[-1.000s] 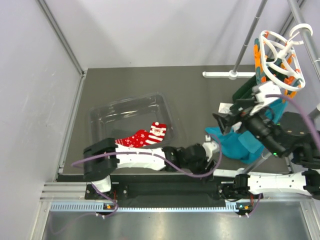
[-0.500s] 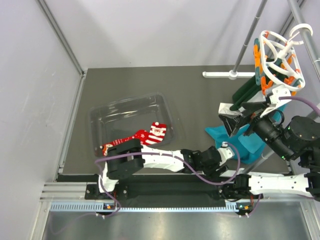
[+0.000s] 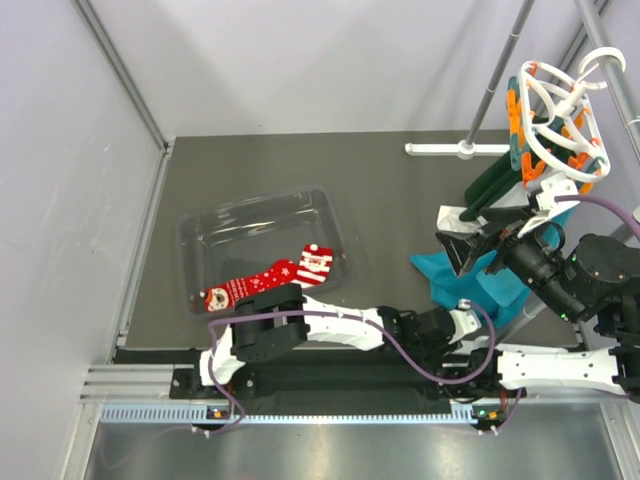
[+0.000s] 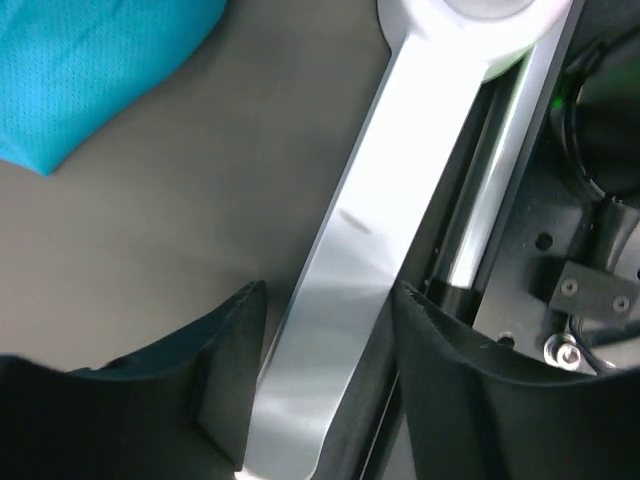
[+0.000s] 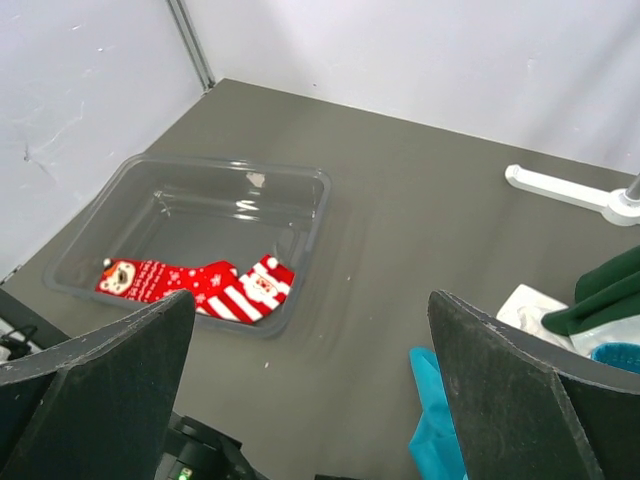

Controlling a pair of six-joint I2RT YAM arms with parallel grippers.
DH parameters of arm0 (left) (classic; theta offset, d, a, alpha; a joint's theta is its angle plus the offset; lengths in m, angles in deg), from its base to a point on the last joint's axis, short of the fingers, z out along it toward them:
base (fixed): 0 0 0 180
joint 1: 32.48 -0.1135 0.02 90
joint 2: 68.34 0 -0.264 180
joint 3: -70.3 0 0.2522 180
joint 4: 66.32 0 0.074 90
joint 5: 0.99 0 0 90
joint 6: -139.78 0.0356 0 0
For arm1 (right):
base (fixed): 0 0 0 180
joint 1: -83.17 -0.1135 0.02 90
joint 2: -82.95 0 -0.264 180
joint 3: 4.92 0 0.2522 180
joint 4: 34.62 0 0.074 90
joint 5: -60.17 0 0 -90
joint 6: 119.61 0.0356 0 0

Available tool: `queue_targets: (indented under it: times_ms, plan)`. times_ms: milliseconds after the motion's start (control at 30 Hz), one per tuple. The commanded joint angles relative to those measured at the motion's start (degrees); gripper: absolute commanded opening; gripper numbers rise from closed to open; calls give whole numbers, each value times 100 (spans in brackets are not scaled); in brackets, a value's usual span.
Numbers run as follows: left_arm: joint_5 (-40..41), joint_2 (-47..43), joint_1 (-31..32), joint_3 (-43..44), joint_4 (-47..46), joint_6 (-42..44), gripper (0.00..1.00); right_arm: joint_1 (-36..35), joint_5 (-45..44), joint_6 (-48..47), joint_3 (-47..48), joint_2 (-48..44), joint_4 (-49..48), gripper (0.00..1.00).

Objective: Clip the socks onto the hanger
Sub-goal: Move the hanger to the corner of the board.

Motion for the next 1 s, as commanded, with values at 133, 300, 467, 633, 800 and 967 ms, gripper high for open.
queue_targets:
  times_ms: [133, 300, 467, 633, 800, 967]
  plan:
    - [207, 182, 14, 349, 52, 131, 26, 50, 42, 40, 16, -19, -130, 100]
    - [399, 129, 14, 410, 139, 104, 0, 42, 51, 48, -19, 7, -130, 100]
    - [417, -91, 5, 314, -18, 78, 0, 42, 104, 66, -10, 60, -156, 100]
    - [479, -56, -13, 515, -36, 157, 0, 50, 104, 110, -45, 95, -165, 100]
    - [418, -20, -127, 674, -71, 131, 0, 50, 104, 110, 51, 86, -147, 100]
    - [356, -161, -144, 718, -247, 183, 0, 50, 86, 84, 174, 95, -112, 100]
